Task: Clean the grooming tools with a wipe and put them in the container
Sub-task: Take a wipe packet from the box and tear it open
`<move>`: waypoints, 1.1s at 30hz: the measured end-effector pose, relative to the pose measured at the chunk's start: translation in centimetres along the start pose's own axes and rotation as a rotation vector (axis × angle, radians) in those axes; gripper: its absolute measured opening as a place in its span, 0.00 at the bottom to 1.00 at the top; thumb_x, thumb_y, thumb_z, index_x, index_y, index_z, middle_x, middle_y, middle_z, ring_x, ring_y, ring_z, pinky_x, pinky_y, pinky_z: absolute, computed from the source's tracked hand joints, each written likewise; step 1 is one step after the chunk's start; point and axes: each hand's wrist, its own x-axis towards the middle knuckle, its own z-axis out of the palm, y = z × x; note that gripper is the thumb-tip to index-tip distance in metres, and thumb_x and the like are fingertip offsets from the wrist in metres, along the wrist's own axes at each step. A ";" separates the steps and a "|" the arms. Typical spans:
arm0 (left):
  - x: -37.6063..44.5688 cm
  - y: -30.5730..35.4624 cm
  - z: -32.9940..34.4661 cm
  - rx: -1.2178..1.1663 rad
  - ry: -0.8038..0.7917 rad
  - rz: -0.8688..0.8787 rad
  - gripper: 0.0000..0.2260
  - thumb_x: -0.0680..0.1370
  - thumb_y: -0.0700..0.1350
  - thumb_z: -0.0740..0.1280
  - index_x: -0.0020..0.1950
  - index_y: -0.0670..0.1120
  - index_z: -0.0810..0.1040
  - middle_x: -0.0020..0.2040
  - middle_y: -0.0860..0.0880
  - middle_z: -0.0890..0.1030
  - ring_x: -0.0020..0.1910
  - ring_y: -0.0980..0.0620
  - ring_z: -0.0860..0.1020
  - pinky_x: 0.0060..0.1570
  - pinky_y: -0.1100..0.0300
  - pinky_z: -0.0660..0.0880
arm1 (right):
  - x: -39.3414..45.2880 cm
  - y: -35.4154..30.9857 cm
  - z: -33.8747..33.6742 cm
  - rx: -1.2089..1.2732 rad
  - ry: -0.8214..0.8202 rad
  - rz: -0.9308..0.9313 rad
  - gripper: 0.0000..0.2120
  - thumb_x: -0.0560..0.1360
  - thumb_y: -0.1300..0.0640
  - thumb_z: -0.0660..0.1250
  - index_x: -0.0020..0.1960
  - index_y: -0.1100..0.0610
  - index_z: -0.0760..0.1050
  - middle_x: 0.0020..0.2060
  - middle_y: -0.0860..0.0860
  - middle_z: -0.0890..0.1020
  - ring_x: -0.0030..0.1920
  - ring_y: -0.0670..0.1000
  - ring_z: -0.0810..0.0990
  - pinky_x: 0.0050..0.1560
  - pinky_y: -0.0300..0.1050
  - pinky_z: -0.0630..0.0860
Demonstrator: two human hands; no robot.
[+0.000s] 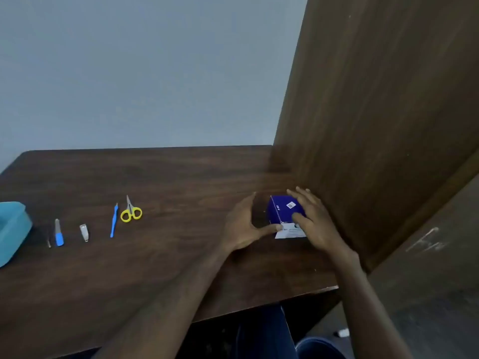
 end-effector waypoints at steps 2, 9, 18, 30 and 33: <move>0.6 0.6 0.7 -0.091 -0.031 0.004 0.56 0.66 0.74 0.77 0.86 0.52 0.58 0.83 0.51 0.67 0.80 0.51 0.68 0.78 0.45 0.69 | 0.9 0.9 -1.3 -0.078 -0.223 -0.034 0.34 0.83 0.52 0.69 0.85 0.44 0.58 0.86 0.46 0.53 0.85 0.53 0.50 0.82 0.62 0.61; 1.3 -0.6 2.2 -0.011 -0.027 0.102 0.50 0.67 0.74 0.76 0.83 0.58 0.63 0.75 0.59 0.76 0.71 0.61 0.76 0.69 0.50 0.77 | 2.8 1.9 -3.4 -0.099 -0.365 -0.090 0.38 0.79 0.50 0.75 0.84 0.44 0.61 0.84 0.44 0.59 0.83 0.48 0.58 0.70 0.43 0.74; 1.4 -0.9 2.3 0.029 -0.032 0.103 0.50 0.68 0.72 0.77 0.85 0.59 0.59 0.78 0.60 0.74 0.74 0.59 0.73 0.71 0.50 0.75 | 2.4 2.9 -4.0 0.118 -0.250 -0.163 0.25 0.78 0.47 0.76 0.74 0.46 0.78 0.78 0.43 0.72 0.75 0.42 0.71 0.69 0.45 0.78; 1.0 -0.5 2.0 -0.091 0.008 0.125 0.59 0.67 0.64 0.83 0.86 0.60 0.46 0.80 0.64 0.69 0.73 0.63 0.71 0.66 0.64 0.70 | 6.6 1.1 0.0 0.013 0.506 -0.009 0.25 0.73 0.60 0.80 0.68 0.58 0.76 0.60 0.57 0.78 0.58 0.56 0.80 0.60 0.50 0.78; 0.9 -0.4 1.9 -0.068 0.020 0.154 0.59 0.68 0.64 0.83 0.86 0.62 0.45 0.80 0.64 0.68 0.74 0.64 0.71 0.66 0.63 0.71 | 6.4 1.0 -0.6 -0.040 0.404 -0.117 0.11 0.72 0.64 0.78 0.52 0.57 0.81 0.50 0.53 0.81 0.46 0.50 0.79 0.48 0.46 0.78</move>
